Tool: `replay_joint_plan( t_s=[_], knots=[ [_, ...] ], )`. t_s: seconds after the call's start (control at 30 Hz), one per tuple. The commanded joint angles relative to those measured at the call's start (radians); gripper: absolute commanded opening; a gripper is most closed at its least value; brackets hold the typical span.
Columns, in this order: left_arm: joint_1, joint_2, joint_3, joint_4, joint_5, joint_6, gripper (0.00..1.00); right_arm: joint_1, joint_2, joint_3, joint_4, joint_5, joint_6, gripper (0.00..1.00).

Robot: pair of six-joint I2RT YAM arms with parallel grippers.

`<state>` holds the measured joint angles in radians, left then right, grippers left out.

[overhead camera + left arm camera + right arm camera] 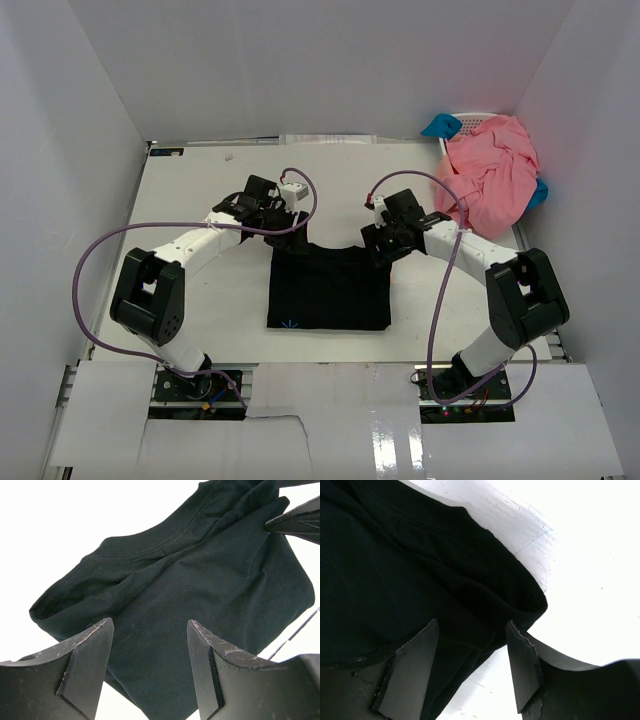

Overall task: Fold and stack the t-shirts
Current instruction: Fold the long partially folded tshirt into a neat square

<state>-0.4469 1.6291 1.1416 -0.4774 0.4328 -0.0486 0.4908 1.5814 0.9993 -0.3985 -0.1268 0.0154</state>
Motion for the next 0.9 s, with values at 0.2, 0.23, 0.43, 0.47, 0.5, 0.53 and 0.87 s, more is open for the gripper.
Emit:
replay_joint_plan(
  t_s=[0.2,0.23,0.43,0.47,0.5,0.53,0.87],
  knots=[
    [0.005,-0.032,0.021,0.005,0.004,0.015,0.71,-0.02,-0.012,0.01,-0.003,-0.057,-0.043,0.44],
    [0.005,-0.034,0.02,0.006,0.004,0.013,0.71,-0.02,-0.011,0.009,-0.005,-0.065,-0.04,0.42],
    [0.005,-0.04,0.012,0.005,-0.005,0.016,0.71,-0.018,-0.02,-0.002,-0.016,-0.071,-0.034,0.47],
    [0.005,-0.04,0.012,0.005,-0.006,0.015,0.71,-0.02,-0.021,-0.002,-0.019,-0.07,-0.035,0.49],
    [0.005,-0.038,0.012,0.003,-0.005,0.015,0.71,-0.02,-0.02,-0.004,-0.02,-0.073,-0.035,0.5],
    [0.005,-0.038,0.012,0.003,-0.005,0.015,0.71,-0.02,-0.02,-0.004,-0.025,-0.073,-0.034,0.49],
    [0.005,-0.032,0.006,0.0,-0.008,0.015,0.71,-0.021,0.012,-0.001,-0.039,-0.076,-0.023,0.27]
  ],
)
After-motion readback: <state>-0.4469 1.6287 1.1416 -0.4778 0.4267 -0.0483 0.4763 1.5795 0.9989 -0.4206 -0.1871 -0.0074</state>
